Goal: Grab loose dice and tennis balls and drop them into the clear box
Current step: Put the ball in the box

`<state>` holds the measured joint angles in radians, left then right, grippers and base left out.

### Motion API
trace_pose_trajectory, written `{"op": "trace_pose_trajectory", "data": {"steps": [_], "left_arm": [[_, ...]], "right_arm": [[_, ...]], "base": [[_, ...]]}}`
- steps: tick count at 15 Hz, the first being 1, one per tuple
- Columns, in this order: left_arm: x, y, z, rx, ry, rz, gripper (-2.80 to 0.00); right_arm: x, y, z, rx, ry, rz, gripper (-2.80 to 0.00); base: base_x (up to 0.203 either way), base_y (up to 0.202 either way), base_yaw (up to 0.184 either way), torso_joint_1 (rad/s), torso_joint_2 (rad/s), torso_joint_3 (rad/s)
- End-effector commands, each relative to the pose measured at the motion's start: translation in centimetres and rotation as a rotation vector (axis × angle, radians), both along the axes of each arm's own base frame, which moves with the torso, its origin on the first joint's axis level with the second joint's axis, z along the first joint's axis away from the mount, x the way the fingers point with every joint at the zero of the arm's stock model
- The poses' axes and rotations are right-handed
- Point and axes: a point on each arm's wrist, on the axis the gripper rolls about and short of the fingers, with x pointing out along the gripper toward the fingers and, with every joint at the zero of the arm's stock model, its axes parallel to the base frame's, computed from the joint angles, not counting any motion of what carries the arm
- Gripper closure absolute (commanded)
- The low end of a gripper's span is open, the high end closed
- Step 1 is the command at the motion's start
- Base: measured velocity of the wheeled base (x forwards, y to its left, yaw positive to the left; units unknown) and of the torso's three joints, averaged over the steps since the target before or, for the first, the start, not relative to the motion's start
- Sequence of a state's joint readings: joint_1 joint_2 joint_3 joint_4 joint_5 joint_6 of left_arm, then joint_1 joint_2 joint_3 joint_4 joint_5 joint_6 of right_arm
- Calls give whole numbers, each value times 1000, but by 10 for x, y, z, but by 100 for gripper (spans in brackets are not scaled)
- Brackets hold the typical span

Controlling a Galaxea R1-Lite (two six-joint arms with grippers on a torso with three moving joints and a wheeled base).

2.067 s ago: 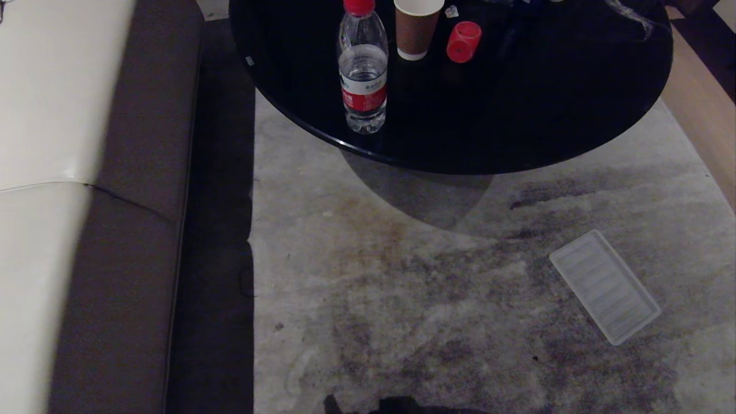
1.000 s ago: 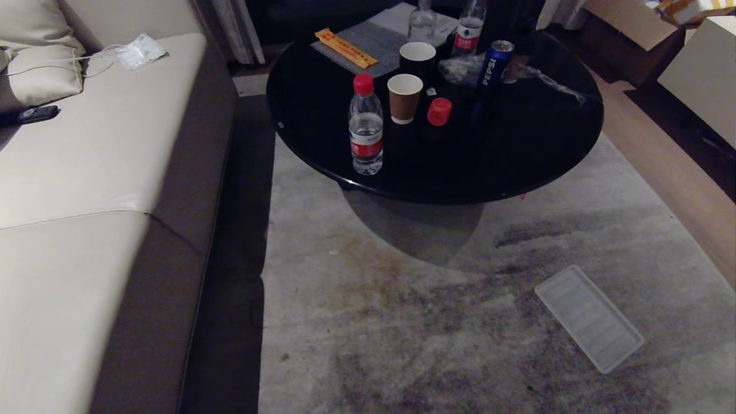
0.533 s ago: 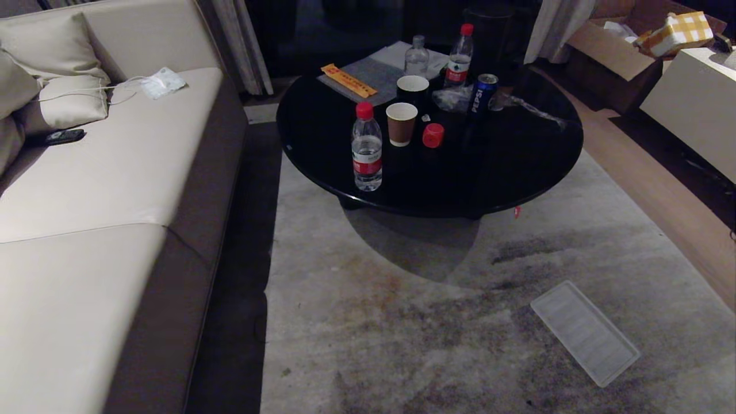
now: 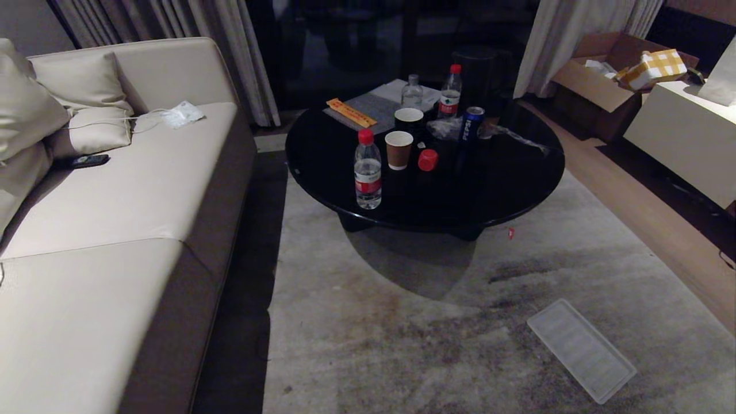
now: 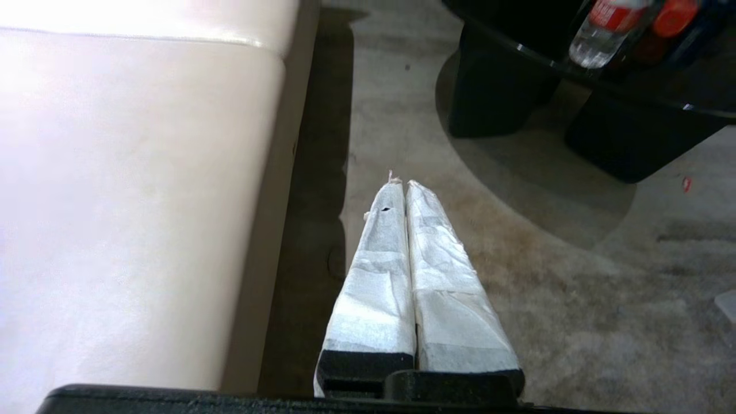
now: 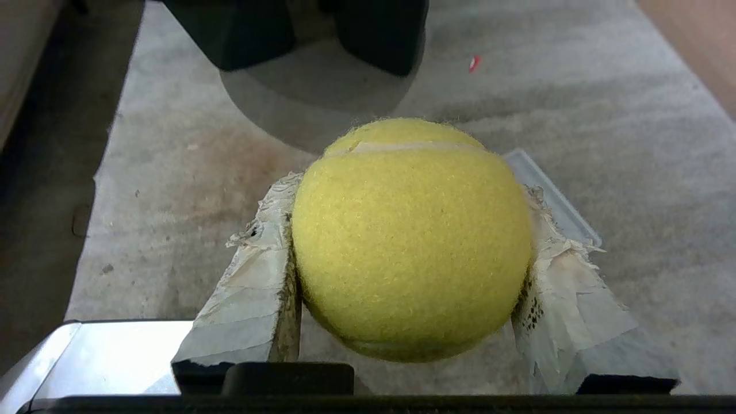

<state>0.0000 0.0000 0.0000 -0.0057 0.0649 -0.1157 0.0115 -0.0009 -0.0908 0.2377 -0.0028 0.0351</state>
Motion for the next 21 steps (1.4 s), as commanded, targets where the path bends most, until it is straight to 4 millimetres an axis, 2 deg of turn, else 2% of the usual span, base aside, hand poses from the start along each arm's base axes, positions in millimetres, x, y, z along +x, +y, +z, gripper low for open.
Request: {"op": "trace_pose_trajectory", "data": {"steps": [1, 14, 21], "left_arm": [[0, 0, 0, -1, 0, 1, 0], [0, 0, 0, 2, 2, 1, 0], [0, 0, 0, 2, 3, 0, 0]], "right_arm": [[0, 0, 0, 0, 4, 0, 0], [0, 0, 0, -2, 4, 2, 0], [0, 0, 0, 0, 3, 1, 0]], "base": [[0, 0, 0, 0, 2, 196], [0, 0, 0, 0, 1, 201], [0, 0, 0, 1, 2, 29]]}}
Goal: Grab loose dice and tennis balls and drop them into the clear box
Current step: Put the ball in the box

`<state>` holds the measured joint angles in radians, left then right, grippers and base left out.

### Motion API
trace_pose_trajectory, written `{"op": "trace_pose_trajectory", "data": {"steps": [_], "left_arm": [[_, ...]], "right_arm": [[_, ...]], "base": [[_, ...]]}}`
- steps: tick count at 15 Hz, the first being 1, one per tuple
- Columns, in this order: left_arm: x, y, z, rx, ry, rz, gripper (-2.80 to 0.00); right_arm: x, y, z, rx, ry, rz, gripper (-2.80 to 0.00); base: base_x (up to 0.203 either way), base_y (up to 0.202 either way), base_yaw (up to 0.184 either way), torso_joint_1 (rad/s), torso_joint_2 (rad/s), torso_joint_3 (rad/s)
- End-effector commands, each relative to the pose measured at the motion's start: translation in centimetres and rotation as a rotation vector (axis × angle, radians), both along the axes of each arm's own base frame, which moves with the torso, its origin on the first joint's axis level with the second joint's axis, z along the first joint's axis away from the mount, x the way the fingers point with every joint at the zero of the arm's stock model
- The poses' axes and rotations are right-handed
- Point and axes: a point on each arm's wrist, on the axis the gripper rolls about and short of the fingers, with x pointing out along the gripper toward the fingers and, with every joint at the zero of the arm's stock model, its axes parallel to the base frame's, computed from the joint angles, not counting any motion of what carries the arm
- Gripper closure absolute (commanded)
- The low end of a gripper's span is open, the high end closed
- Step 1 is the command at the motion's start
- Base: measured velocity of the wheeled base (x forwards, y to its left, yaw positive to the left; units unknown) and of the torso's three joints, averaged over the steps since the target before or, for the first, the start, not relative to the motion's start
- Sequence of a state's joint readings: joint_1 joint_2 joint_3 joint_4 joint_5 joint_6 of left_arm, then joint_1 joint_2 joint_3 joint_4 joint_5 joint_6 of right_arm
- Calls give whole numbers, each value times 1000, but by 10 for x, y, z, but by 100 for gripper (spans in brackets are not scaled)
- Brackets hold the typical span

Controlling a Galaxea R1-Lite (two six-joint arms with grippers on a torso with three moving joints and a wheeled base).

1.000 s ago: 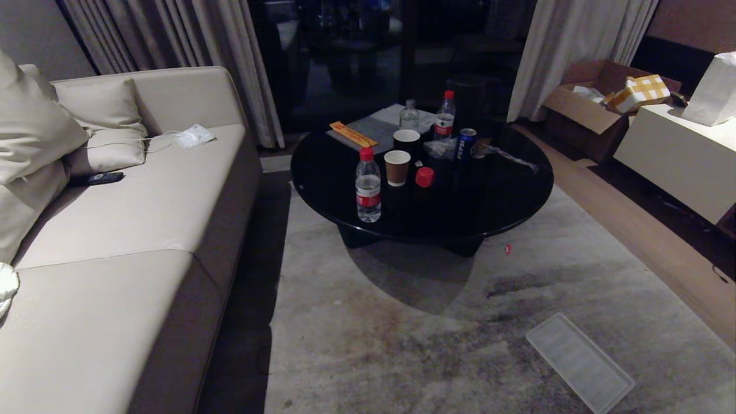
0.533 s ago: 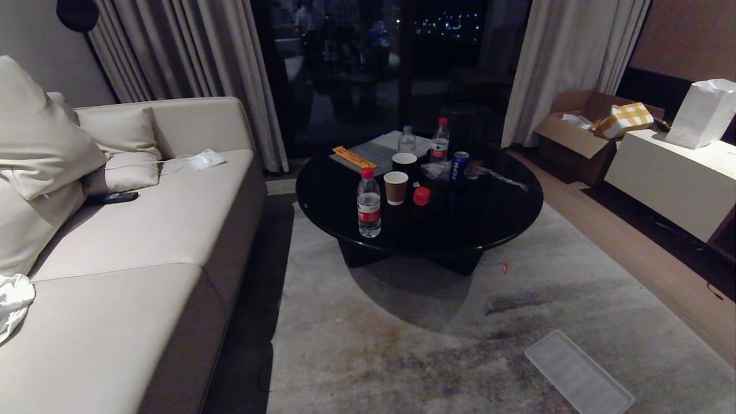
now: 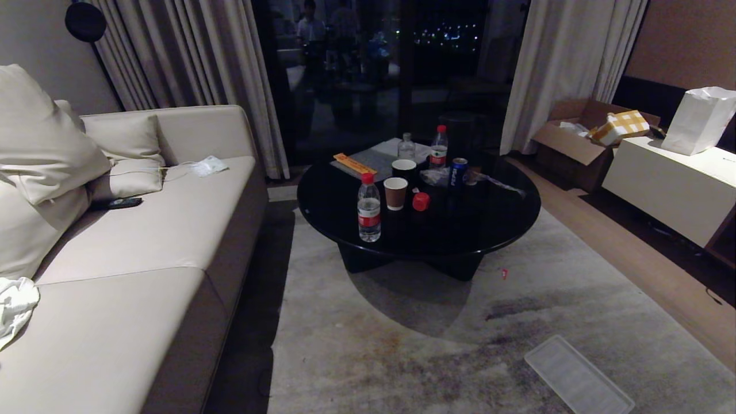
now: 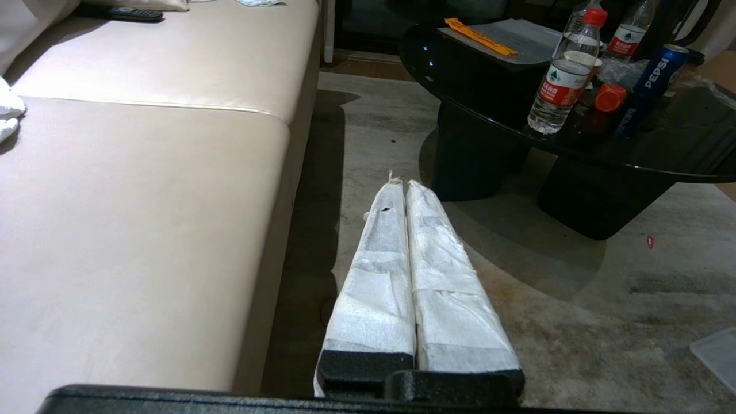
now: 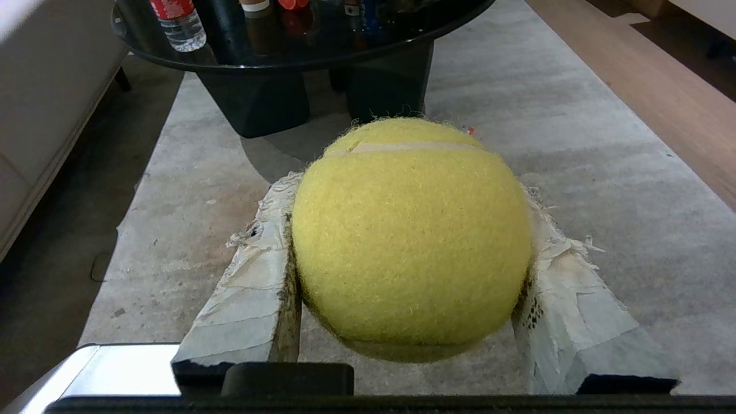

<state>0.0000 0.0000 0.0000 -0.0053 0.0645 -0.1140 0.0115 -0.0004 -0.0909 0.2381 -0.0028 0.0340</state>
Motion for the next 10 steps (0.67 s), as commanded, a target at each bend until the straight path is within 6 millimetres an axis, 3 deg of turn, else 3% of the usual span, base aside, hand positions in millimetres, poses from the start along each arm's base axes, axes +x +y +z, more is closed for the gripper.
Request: {"op": "trace_pose_trajectory", "data": {"steps": [1, 6, 10], "left_arm": [[0, 0, 0, 1, 2, 0, 0], [0, 0, 0, 1, 1, 0, 0], [0, 0, 0, -3, 2, 1, 0]], "right_arm": [[0, 0, 0, 5, 3, 0, 0], [0, 0, 0, 16, 2, -2, 0], [0, 0, 0, 15, 2, -2, 0]], "base": [[0, 0, 0, 0, 0, 0], [0, 0, 0, 0, 0, 0], [2, 8, -142, 0, 3, 6]]}}
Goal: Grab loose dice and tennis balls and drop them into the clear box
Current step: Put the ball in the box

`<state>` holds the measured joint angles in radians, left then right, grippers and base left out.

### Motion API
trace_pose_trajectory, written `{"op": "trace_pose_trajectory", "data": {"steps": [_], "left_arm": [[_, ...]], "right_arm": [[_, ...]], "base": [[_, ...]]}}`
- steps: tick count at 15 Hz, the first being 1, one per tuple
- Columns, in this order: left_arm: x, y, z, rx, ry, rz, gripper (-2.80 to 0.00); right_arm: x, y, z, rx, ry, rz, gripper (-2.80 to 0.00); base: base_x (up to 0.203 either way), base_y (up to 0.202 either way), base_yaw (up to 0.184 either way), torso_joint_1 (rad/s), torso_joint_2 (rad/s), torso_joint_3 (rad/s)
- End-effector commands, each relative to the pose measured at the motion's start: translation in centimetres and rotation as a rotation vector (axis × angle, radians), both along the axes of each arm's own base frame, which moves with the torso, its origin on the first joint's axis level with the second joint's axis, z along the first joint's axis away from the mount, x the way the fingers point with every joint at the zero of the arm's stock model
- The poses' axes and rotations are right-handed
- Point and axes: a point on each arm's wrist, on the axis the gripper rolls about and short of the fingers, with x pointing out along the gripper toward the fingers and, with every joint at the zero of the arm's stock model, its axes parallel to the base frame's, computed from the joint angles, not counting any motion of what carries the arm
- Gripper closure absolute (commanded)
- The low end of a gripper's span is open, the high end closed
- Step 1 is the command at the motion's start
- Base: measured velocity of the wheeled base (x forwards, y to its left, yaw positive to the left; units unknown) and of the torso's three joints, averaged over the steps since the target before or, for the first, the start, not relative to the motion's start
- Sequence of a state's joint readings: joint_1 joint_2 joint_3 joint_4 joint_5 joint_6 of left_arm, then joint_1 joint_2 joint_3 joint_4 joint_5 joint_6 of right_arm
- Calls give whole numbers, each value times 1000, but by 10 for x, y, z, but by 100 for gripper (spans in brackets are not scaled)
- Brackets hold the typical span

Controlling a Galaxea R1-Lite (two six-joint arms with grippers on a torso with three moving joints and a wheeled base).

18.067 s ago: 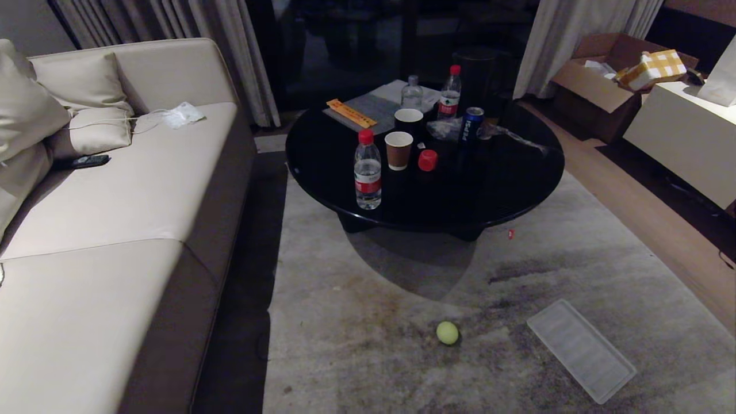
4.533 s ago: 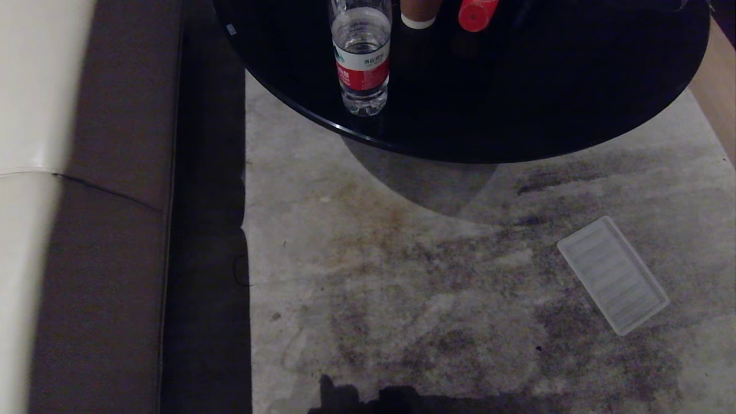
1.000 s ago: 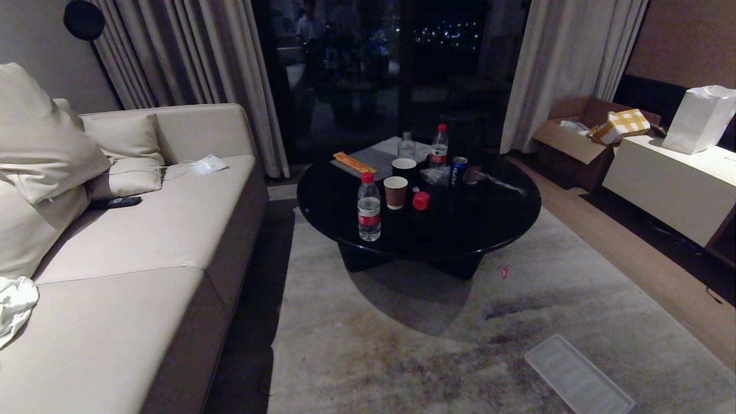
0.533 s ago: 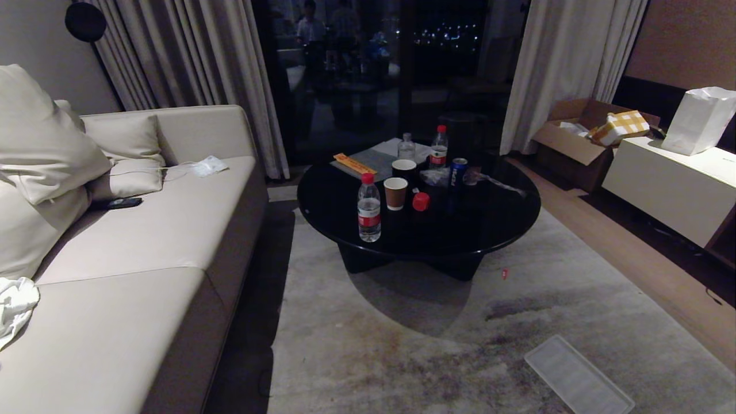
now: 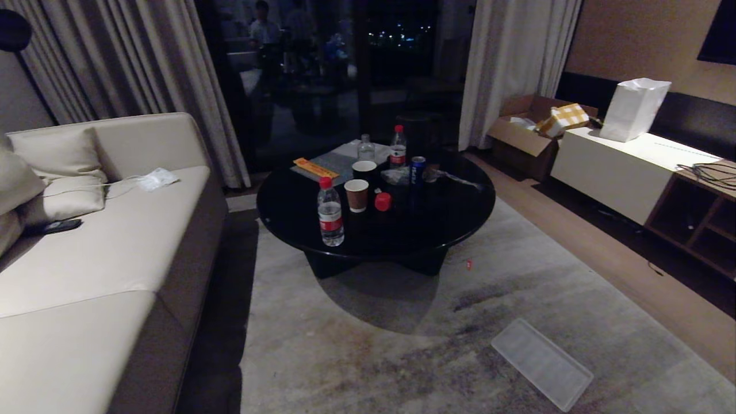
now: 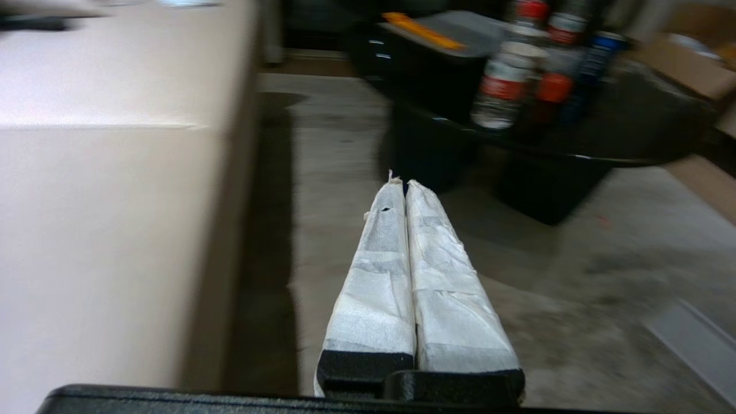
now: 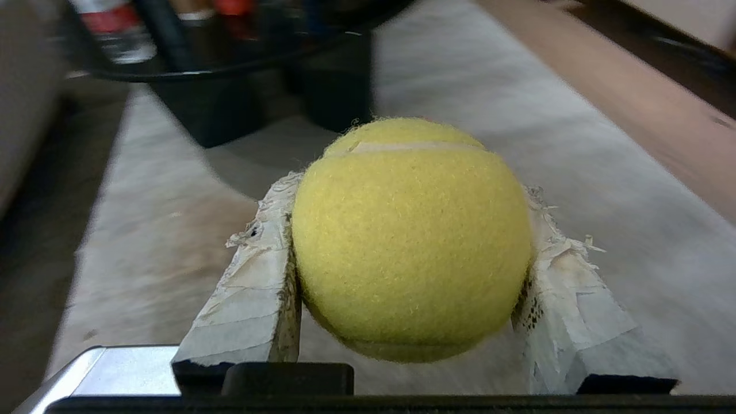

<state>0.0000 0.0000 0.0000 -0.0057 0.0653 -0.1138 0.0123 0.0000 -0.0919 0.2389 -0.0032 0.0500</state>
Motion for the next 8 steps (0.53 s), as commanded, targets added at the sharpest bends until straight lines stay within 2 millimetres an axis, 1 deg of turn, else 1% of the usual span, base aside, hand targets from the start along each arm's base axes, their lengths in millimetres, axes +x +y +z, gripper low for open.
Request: {"op": "trace_pose_trajectory", "data": {"steps": [1, 8], "left_arm": [[0, 0, 0, -3, 2, 1, 0], [0, 0, 0, -3, 2, 1, 0]], "right_arm": [[0, 0, 0, -1, 2, 0, 0], [0, 0, 0, -1, 2, 0, 0]], "base": [[0, 10, -163, 2, 3, 5], [0, 12, -164, 3, 3, 2]]}}
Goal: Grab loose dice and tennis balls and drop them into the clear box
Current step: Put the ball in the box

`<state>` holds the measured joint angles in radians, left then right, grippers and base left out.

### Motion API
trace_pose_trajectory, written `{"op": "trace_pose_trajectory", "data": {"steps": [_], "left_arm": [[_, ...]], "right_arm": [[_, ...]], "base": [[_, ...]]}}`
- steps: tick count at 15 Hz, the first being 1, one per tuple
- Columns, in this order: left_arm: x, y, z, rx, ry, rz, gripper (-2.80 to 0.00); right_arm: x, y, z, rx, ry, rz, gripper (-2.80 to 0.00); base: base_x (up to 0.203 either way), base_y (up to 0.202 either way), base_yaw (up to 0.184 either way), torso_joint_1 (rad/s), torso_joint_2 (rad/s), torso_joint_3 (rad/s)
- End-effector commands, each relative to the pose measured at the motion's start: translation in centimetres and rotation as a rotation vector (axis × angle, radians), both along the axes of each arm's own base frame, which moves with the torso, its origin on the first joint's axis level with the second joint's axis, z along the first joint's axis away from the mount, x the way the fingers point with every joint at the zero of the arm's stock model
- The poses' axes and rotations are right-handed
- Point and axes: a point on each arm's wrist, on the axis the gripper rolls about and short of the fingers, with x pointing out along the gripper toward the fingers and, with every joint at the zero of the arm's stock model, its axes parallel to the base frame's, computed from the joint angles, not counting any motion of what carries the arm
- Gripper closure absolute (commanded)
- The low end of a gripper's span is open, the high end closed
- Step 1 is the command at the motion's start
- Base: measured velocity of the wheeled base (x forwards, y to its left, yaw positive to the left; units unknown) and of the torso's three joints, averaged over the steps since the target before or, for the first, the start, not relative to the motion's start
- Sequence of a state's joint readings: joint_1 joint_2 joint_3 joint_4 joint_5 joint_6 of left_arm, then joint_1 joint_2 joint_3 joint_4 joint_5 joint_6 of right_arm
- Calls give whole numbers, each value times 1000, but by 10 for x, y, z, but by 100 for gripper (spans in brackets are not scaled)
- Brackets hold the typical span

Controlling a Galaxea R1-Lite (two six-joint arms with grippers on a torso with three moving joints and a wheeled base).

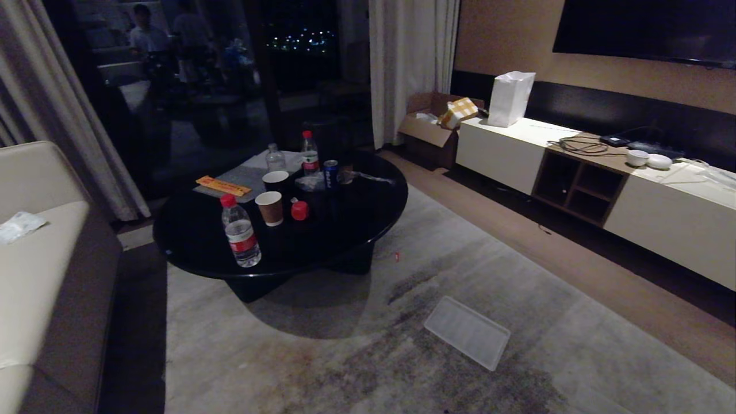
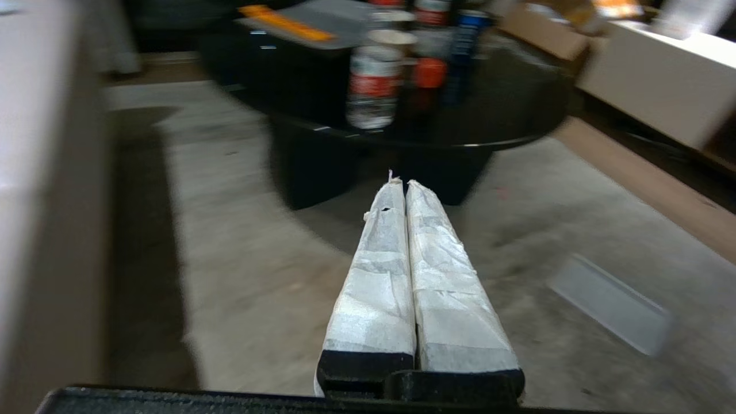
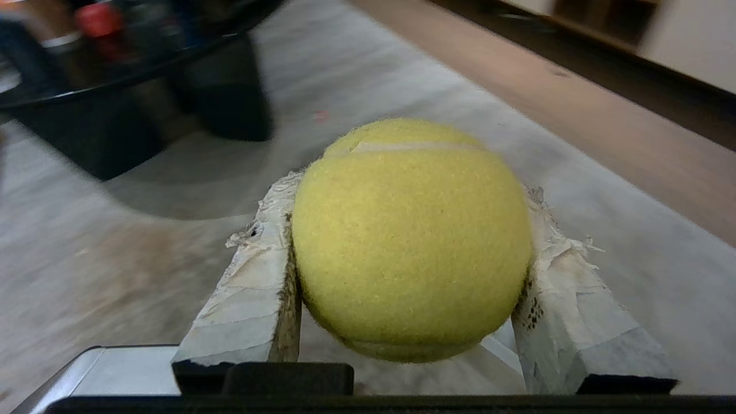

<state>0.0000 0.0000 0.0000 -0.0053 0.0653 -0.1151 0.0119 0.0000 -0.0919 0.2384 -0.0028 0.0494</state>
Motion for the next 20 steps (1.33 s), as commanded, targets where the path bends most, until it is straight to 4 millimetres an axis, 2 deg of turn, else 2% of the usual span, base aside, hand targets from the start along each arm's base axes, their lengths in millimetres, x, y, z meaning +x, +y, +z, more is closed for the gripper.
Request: {"op": "trace_pose_trajectory", "data": {"steps": [1, 13, 20], "left_arm": [[0, 0, 0, -1, 2, 1, 0], [0, 0, 0, -3, 1, 1, 0], [0, 0, 0, -3, 2, 1, 0]], "right_arm": [[0, 0, 0, 0, 2, 0, 0], [0, 0, 0, 0, 2, 0, 0], [0, 0, 0, 1, 2, 0, 0]], "base": [[3, 14, -161, -1, 6, -1], [1, 10, -158, 3, 2, 2], [0, 1, -11, 1, 1, -25]]}}
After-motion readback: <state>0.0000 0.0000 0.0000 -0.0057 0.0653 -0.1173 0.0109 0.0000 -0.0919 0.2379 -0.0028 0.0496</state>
